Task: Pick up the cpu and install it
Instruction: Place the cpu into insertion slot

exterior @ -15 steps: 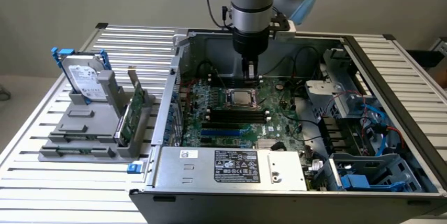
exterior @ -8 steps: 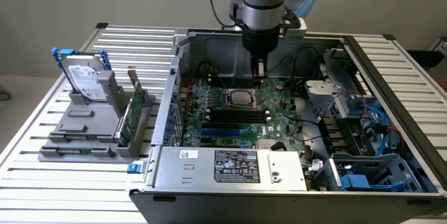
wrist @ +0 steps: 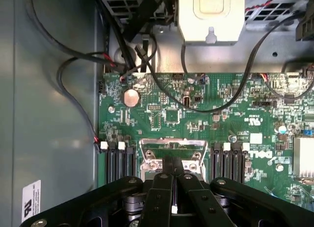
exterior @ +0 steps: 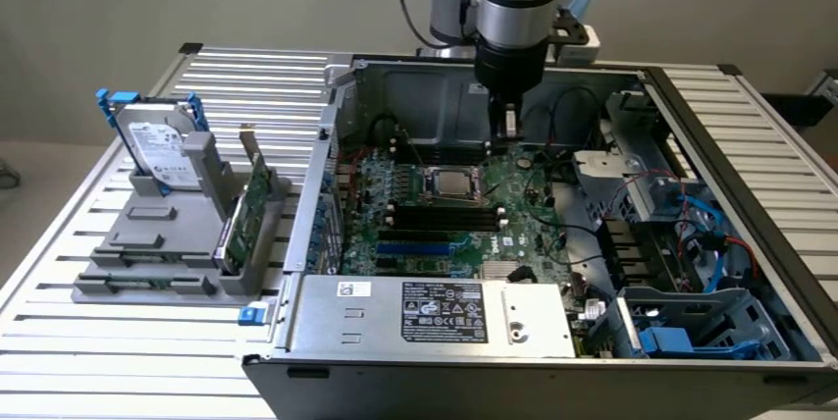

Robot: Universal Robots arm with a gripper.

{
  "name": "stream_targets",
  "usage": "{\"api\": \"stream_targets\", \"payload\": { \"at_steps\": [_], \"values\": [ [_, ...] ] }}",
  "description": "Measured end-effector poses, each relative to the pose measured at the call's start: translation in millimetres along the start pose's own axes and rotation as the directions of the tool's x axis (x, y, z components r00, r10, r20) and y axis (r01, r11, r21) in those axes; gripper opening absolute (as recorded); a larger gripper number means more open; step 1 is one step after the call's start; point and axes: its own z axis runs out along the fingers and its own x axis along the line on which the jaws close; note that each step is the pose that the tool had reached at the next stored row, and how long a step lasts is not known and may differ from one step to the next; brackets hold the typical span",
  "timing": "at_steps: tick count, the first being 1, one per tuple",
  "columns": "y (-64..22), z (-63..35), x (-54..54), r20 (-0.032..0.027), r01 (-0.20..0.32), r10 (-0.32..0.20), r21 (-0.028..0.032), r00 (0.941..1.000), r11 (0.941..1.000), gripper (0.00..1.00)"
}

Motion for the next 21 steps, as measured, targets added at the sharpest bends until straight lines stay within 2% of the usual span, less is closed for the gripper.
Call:
{"api": "stream_targets", "payload": {
  "at_steps": [3,6,11,13,18,21],
  "values": [
    [8.9,-4.6,-2.6,-0.0011,0.0,0.0,0.0,1.0,1.0,0.11],
    [18.1,-4.1,-7.3,-0.0016,0.0,0.0,-0.0001,1.0,1.0,0.11],
    [38.8,-2.3,-12.7,-0.002,0.0,0.0,0.0,1.0,1.0,0.11],
    [40.0,-0.7,-12.9,-0.0027,0.0,0.0,-0.0029,1.0,1.0,0.11],
    [39.3,6.7,-13.4,-0.0031,0.001,-0.001,-0.0167,1.0,0.9999,0.11],
    [38.1,12.0,-13.6,-0.0038,0.001,-0.001,-0.0186,1.0,0.9998,0.11]
  ]
}}
